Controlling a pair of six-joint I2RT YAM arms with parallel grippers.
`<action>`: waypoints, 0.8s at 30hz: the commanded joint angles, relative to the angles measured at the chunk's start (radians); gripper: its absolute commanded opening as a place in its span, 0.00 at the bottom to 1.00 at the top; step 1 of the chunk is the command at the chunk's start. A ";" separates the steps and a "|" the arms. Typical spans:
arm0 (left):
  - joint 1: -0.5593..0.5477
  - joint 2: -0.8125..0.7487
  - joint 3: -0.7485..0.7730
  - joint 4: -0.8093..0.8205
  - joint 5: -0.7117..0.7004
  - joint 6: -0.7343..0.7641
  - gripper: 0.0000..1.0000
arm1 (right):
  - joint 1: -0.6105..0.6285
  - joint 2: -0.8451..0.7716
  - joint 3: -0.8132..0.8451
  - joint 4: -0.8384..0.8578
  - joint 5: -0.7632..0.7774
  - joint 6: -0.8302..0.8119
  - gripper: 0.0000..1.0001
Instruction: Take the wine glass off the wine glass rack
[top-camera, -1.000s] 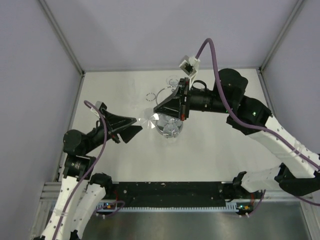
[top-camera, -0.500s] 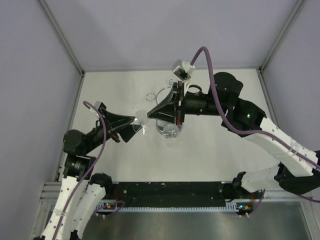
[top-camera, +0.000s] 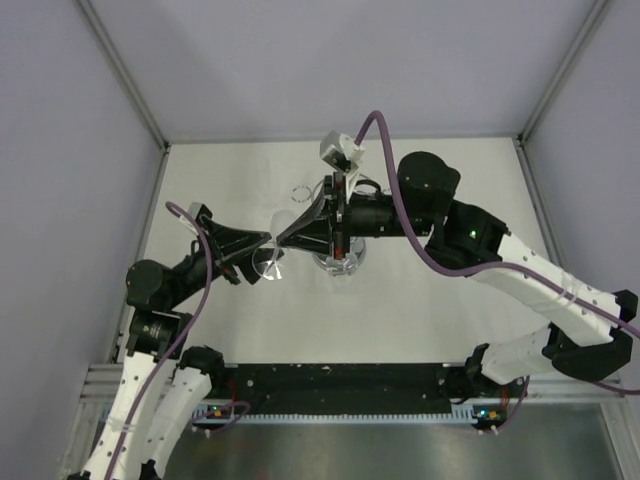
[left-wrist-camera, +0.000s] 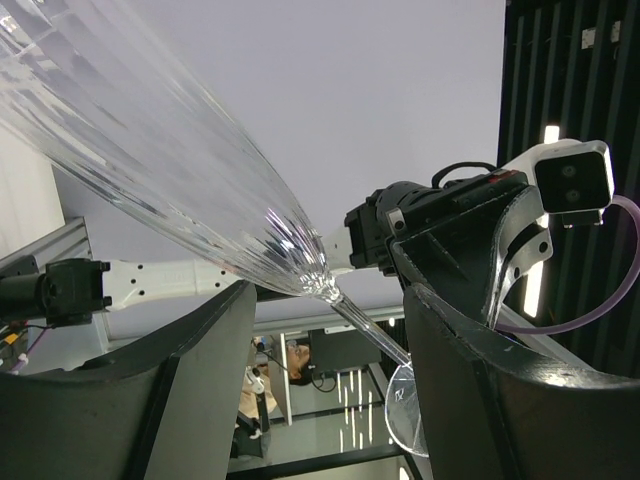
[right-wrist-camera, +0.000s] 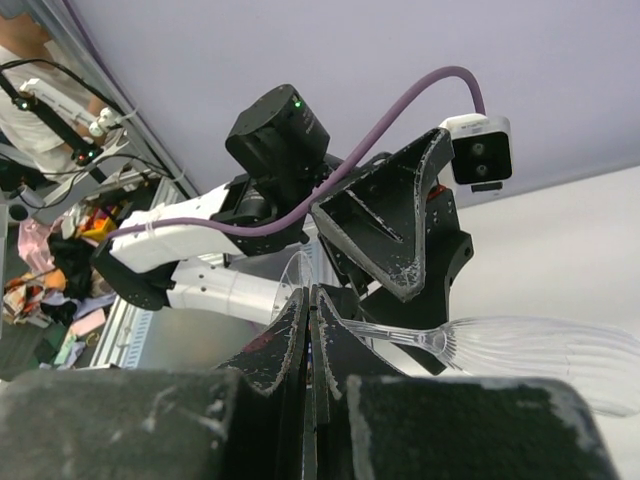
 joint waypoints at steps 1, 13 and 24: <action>-0.004 0.002 0.005 0.071 -0.009 -0.012 0.67 | 0.019 0.014 -0.012 0.073 -0.001 -0.015 0.00; -0.004 0.008 -0.004 0.104 -0.011 -0.013 0.67 | 0.034 0.035 -0.048 0.091 0.007 -0.017 0.00; -0.004 0.002 -0.014 0.124 -0.009 -0.012 0.45 | 0.034 0.040 -0.068 0.094 0.013 -0.017 0.00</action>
